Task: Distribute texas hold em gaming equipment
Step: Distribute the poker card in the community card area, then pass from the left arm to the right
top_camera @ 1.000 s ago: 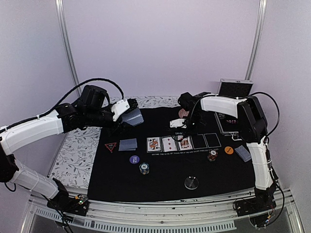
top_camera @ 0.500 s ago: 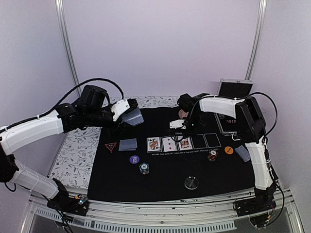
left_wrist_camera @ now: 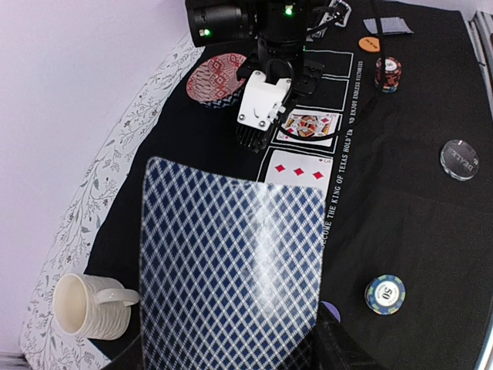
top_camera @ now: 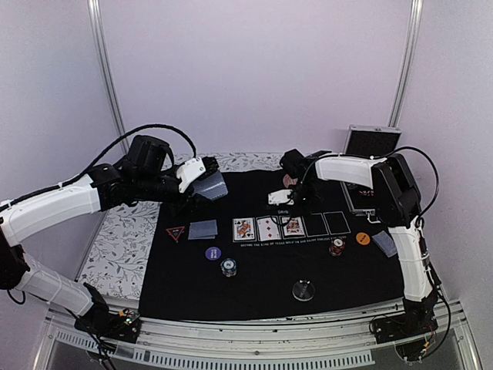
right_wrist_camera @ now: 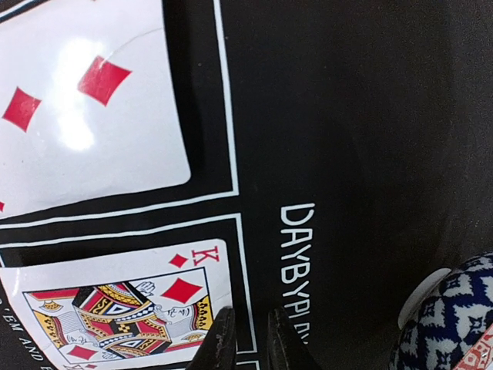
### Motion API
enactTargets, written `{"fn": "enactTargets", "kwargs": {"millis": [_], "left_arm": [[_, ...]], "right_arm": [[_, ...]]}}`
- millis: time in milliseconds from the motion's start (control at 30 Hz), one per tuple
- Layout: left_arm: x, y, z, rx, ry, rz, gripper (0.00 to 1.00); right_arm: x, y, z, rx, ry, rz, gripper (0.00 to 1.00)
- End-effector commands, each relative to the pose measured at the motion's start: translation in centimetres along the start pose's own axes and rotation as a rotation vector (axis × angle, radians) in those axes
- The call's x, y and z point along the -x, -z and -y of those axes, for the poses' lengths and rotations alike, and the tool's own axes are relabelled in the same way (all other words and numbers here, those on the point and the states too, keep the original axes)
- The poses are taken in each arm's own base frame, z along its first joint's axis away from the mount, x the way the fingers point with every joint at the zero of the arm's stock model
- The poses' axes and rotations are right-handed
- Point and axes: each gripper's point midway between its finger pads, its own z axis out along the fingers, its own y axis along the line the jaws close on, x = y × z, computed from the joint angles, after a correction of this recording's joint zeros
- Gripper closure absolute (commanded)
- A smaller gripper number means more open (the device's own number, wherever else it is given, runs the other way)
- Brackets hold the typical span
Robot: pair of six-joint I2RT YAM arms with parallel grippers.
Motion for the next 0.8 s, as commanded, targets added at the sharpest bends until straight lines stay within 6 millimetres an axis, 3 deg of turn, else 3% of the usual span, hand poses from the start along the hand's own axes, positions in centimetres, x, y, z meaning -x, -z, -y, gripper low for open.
{"fn": "enactTargets", "kwargs": {"millis": [0, 67, 167, 300, 333, 367, 400, 433, 500, 567, 633, 767], "left_arm": [[0.7, 0.1, -0.4, 0.002, 0.009, 0.03, 0.49], [0.8, 0.1, -0.4, 0.001, 0.011, 0.032, 0.49], [1.0, 0.1, -0.1, -0.011, 0.008, 0.041, 0.49], [1.2, 0.2, 0.4, -0.043, 0.0, 0.058, 0.49], [1.3, 0.3, 0.5, -0.047, -0.004, 0.062, 0.49], [1.3, 0.3, 0.6, -0.05, -0.01, 0.065, 0.49], [1.3, 0.4, 0.6, -0.048, -0.015, 0.069, 0.49], [1.4, 0.5, 0.6, -0.046, -0.025, 0.078, 0.49], [1.4, 0.7, 0.7, -0.044, -0.04, 0.088, 0.49], [1.5, 0.8, 0.9, -0.046, -0.05, 0.095, 0.49], [1.8, 1.1, 1.0, -0.047, -0.055, 0.105, 0.49], [2.0, 1.2, 1.4, -0.055, -0.069, 0.118, 0.49]], "right_arm": [[1.0, 1.6, 0.5, -0.052, 0.037, 0.013, 0.82], [1.5, 3.0, 1.0, -0.087, 0.027, 0.028, 0.82], [3.1, 6.6, 2.2, -0.179, 0.008, 0.094, 0.71], [5.7, 14.5, 4.1, -0.385, -0.05, 0.293, 0.57], [6.3, 17.0, 4.4, -0.441, -0.079, 0.363, 0.5], [6.9, 19.8, 4.7, -0.498, -0.103, 0.455, 0.34], [7.7, 23.0, 4.7, -0.542, -0.148, 0.574, 0.06], [8.3, 25.5, 4.0, -0.566, -0.161, 0.688, 0.0], [10.1, 30.5, 1.2, -0.506, -0.207, 0.995, 0.01], [10.8, 34.1, -2.0, -0.408, -0.234, 1.253, 0.01], [11.2, 35.5, -4.2, -0.227, -0.324, 1.411, 0.01], [12.5, 34.7, -4.6, 0.02, -0.54, 1.461, 0.01]]}}
